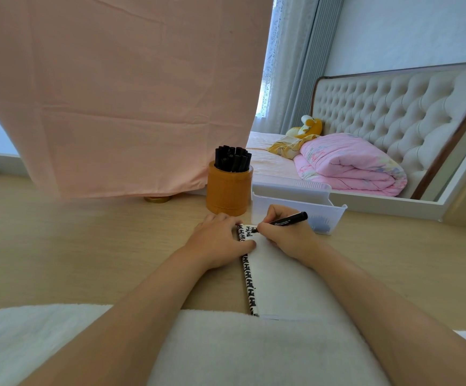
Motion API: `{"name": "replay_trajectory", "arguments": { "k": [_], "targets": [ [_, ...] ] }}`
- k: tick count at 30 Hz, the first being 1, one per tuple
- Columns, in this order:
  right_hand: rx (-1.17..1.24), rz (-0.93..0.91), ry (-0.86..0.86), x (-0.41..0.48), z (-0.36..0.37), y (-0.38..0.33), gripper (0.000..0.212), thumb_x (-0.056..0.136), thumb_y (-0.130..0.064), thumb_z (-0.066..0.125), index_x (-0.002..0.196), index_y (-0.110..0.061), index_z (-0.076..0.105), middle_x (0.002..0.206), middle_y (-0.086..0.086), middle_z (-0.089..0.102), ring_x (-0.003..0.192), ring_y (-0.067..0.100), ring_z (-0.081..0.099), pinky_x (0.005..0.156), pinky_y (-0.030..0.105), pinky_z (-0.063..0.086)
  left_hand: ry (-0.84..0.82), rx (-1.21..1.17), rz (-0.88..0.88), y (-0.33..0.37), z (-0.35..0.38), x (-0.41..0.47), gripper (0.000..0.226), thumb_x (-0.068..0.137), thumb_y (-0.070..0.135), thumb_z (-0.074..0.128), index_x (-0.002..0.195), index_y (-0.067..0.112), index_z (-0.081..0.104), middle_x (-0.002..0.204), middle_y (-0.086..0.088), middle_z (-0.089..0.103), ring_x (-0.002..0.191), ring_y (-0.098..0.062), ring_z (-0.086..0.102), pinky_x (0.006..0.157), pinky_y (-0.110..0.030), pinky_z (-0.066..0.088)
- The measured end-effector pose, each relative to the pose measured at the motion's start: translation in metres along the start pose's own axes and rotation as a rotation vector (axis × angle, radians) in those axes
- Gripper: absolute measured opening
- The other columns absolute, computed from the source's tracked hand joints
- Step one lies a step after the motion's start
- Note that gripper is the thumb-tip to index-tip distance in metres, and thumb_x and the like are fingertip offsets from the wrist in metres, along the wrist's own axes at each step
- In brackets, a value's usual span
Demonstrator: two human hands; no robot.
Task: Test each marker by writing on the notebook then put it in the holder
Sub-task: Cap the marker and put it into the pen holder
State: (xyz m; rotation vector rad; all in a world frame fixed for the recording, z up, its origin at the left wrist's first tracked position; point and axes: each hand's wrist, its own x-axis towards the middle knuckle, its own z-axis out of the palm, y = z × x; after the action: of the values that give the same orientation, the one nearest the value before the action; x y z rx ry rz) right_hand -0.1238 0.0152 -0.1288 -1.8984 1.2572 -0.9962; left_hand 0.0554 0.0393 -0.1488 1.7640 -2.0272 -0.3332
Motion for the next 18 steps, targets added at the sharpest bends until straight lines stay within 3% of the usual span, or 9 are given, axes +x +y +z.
{"name": "replay_trajectory", "arguments": {
  "k": [6, 11, 15, 18],
  "targets": [
    [0.2, -0.078, -0.019, -0.005, -0.006, 0.001, 0.006, 0.09, -0.008, 0.068, 0.091, -0.013, 0.066, 0.058, 0.003, 0.059, 0.05, 0.017, 0.048, 0.047, 0.024, 0.04, 0.019, -0.006, 0.01, -0.002, -0.003, -0.001, 0.063, 0.088, 0.066, 0.047, 0.142, 0.034, 0.043, 0.142, 0.007, 0.047, 0.129, -0.016, 0.037, 0.106, -0.039, 0.035],
    [0.25, -0.118, -0.047, -0.001, -0.017, -0.006, 0.028, 0.095, 0.001, 0.058, 0.106, -0.019, 0.074, 0.08, 0.004, 0.071, 0.062, 0.02, 0.06, 0.047, 0.026, 0.046, 0.084, -0.283, -0.017, -0.013, -0.015, 0.0, 0.042, 0.099, 0.038, 0.047, 0.14, 0.029, 0.049, 0.133, 0.007, 0.057, 0.113, -0.007, 0.052, 0.1, -0.03, 0.043],
    [0.263, -0.091, -0.208, 0.0, -0.031, -0.012, 0.042, 0.101, 0.007, 0.041, 0.123, -0.016, 0.067, 0.096, 0.013, 0.072, 0.071, 0.024, 0.066, 0.054, 0.031, 0.055, 0.097, -0.098, -0.074, -0.026, -0.023, 0.001, 0.041, 0.096, 0.026, 0.051, 0.137, 0.026, 0.052, 0.13, 0.004, 0.059, 0.116, -0.013, 0.052, 0.1, -0.032, 0.044],
    [0.355, -0.003, -0.299, 0.0, -0.036, -0.019, 0.041, 0.105, 0.001, 0.031, 0.122, -0.012, 0.067, 0.094, 0.015, 0.066, 0.071, 0.031, 0.068, 0.06, 0.038, 0.059, 0.079, 0.01, -0.076, -0.029, -0.025, 0.001, 0.041, 0.092, 0.024, 0.057, 0.133, 0.023, 0.056, 0.128, 0.001, 0.056, 0.118, -0.017, 0.049, 0.102, -0.032, 0.042]
  ]
}}
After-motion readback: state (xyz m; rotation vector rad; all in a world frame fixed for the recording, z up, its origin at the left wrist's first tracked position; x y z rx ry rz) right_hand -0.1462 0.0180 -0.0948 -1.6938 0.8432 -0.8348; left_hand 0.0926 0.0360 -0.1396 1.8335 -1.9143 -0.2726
